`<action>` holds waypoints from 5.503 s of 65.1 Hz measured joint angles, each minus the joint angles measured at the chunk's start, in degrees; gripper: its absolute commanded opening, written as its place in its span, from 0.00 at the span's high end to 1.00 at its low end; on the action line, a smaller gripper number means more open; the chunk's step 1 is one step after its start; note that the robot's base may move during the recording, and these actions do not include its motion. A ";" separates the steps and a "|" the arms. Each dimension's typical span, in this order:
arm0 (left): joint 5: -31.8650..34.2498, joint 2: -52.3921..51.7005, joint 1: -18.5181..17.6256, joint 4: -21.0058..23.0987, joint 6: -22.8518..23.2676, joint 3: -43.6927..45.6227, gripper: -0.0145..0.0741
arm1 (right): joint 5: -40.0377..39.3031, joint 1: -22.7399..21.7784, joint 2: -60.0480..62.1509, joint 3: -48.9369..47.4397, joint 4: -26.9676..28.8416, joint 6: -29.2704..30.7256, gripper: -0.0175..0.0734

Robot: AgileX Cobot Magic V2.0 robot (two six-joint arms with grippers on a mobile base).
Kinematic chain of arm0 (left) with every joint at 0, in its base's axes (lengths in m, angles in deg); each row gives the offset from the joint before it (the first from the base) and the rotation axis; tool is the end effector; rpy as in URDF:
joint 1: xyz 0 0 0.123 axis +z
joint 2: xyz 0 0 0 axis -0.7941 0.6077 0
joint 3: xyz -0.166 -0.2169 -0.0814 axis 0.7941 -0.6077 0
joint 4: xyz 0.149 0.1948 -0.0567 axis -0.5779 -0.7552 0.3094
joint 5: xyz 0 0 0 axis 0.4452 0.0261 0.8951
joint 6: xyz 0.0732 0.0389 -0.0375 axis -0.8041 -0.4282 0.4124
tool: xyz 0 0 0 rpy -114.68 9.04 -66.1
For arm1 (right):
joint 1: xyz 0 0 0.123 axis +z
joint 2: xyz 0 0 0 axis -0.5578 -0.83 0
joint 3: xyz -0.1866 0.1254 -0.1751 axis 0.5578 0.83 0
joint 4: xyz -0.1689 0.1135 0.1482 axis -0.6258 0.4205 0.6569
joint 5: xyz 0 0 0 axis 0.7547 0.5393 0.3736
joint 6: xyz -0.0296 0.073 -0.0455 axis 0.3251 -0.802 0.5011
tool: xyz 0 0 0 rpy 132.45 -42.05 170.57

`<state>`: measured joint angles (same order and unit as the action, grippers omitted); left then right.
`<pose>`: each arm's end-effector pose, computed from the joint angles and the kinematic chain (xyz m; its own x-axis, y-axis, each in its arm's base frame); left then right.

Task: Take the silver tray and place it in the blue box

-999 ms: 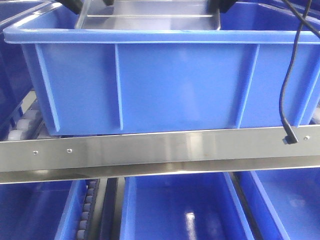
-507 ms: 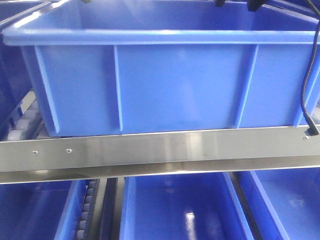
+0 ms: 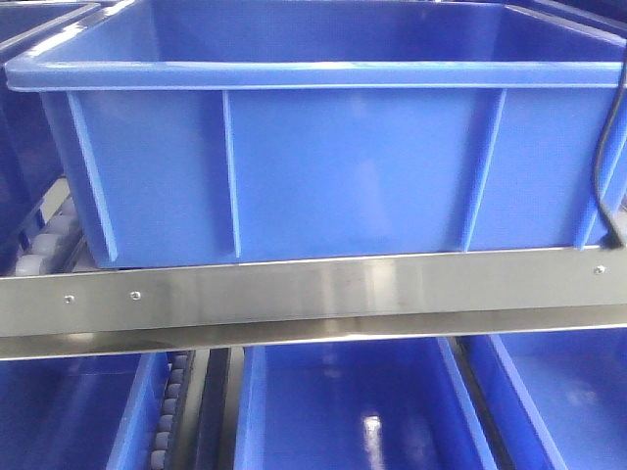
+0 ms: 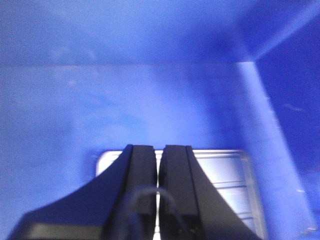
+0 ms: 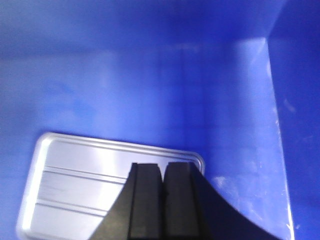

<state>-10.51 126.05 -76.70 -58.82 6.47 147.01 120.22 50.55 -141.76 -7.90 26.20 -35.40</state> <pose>0.3809 -0.1817 0.3802 -0.5892 -0.0504 -0.8064 0.3381 0.8911 -0.3027 0.3731 0.1077 0.3886 -0.6320 0.1523 -0.7599 -0.0507 0.9703 0.2366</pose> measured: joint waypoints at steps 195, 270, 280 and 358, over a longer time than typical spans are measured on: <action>40.49 -83.65 -4.73 -4.53 -7.27 -92.33 0.84 | -46.95 -14.51 96.65 97.73 3.50 19.83 0.75; 27.04 -99.03 11.31 -8.89 -7.27 -93.77 0.85 | -47.03 -14.51 96.65 97.73 3.50 20.05 0.75; 23.35 -102.15 16.25 -9.71 -7.27 -94.80 0.85 | -47.03 -14.51 96.65 97.73 3.50 20.05 0.75; 32.91 -102.36 19.31 -10.61 -7.27 -101.33 0.85 | -47.07 -14.51 96.65 97.73 3.50 20.05 0.75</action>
<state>22.40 23.70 -57.39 -69.43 -0.80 45.68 73.15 36.04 -45.11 89.83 29.70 -15.35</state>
